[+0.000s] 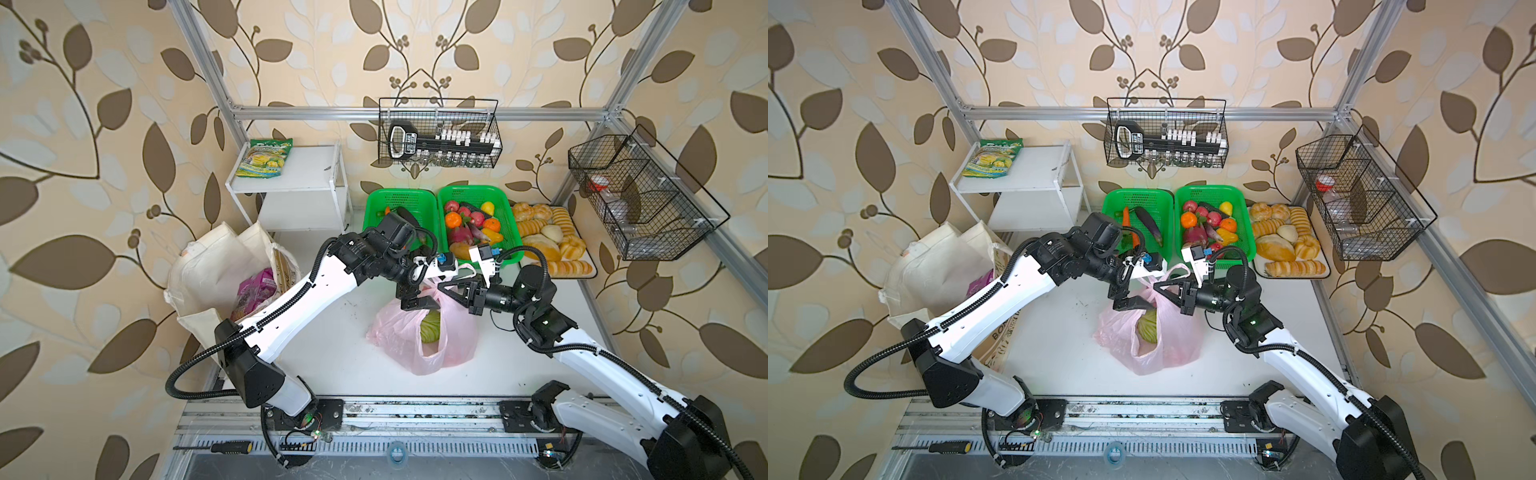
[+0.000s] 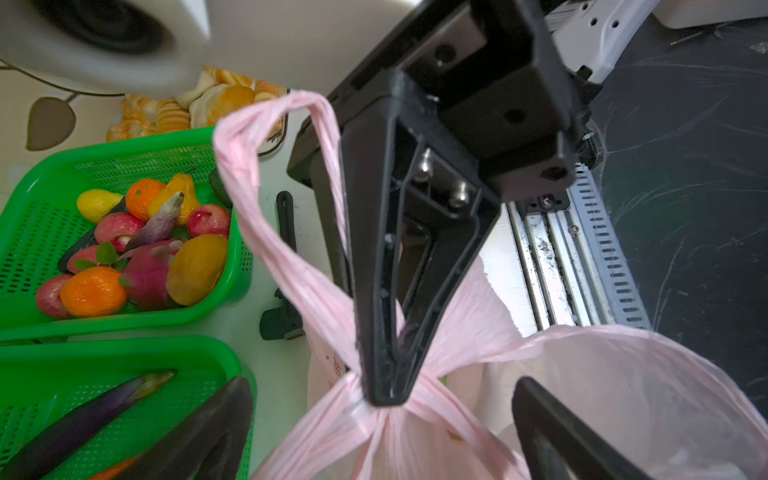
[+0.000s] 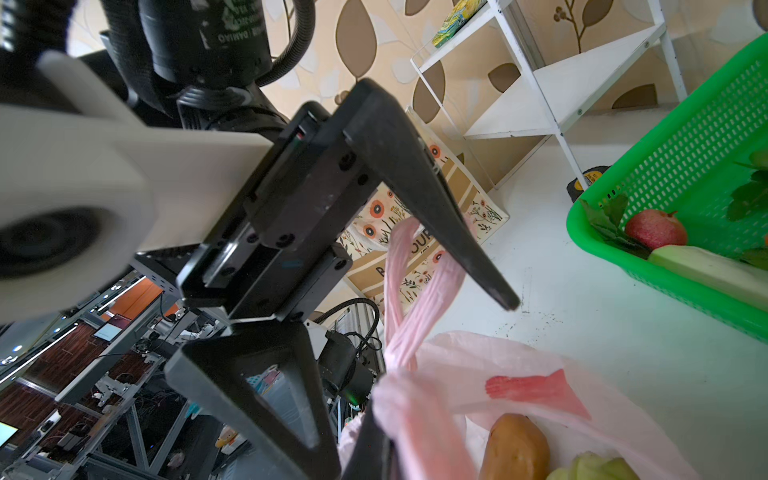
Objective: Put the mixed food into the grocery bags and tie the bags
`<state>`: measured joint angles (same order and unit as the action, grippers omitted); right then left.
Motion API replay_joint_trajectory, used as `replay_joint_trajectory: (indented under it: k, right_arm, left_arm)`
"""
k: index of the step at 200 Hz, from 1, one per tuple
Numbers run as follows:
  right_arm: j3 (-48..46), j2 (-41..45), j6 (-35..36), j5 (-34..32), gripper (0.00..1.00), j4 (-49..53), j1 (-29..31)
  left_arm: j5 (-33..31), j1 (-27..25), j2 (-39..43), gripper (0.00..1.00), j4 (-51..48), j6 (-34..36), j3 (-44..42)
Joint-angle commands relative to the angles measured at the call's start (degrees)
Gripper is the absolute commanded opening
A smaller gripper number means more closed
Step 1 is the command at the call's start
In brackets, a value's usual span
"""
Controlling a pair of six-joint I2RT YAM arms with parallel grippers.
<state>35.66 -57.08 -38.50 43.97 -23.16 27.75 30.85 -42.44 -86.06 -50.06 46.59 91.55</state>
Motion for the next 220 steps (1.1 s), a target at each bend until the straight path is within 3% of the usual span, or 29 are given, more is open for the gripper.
replay_joint_trajectory:
  k: [1, 35, 74, 108, 127, 137, 185, 211, 220]
  right_arm:
    - [1.7, 0.7, 0.8, 1.0, 0.0, -0.5, 0.4]
    - [1.7, 0.9, 0.3, 1.2, 0.0, -1.3, 0.4]
    - [1.6, 1.3, 0.4, 0.8, 0.0, -0.6, 0.4]
    - [1.4, 1.4, 0.1, 0.7, 0.0, -0.7, 0.5]
    - [1.5, 1.4, 0.1, 0.7, 0.0, -0.7, 0.5]
    - [1.4, 1.5, 0.1, 0.6, 0.0, -0.7, 0.5]
    - [1.6, 1.7, -0.7, 1.0, 0.0, -1.2, 0.4]
    - [1.7, 1.7, -1.0, 1.0, 0.0, -1.2, 0.5]
    - [1.7, 1.9, -0.8, 0.8, 0.02, -0.8, 0.5]
  left_arm:
    - [-2.7, -0.3, 3.2, 0.95, 1.6, 0.4, -2.3]
    - [-3.2, -0.3, 2.0, 0.81, -0.2, -0.7, -1.3]
    - [-1.0, -0.3, 1.5, 0.52, -0.7, -1.9, -0.3]
    - [2.0, -0.3, 1.6, 0.52, 0.1, -3.0, -0.2]
    - [2.7, -0.3, 1.9, 0.62, 2.5, -4.9, -0.8]
    - [3.3, -0.3, 2.3, 0.6, 3.5, -5.2, -1.3]
    - [0.3, -0.3, 2.2, 0.28, 0.4, -3.7, -0.1]
    - [1.7, -0.3, 1.7, 0.01, -1.4, -3.6, 1.3]
    - [2.0, -0.3, 1.8, 0.0, -1.4, -3.8, 1.2]
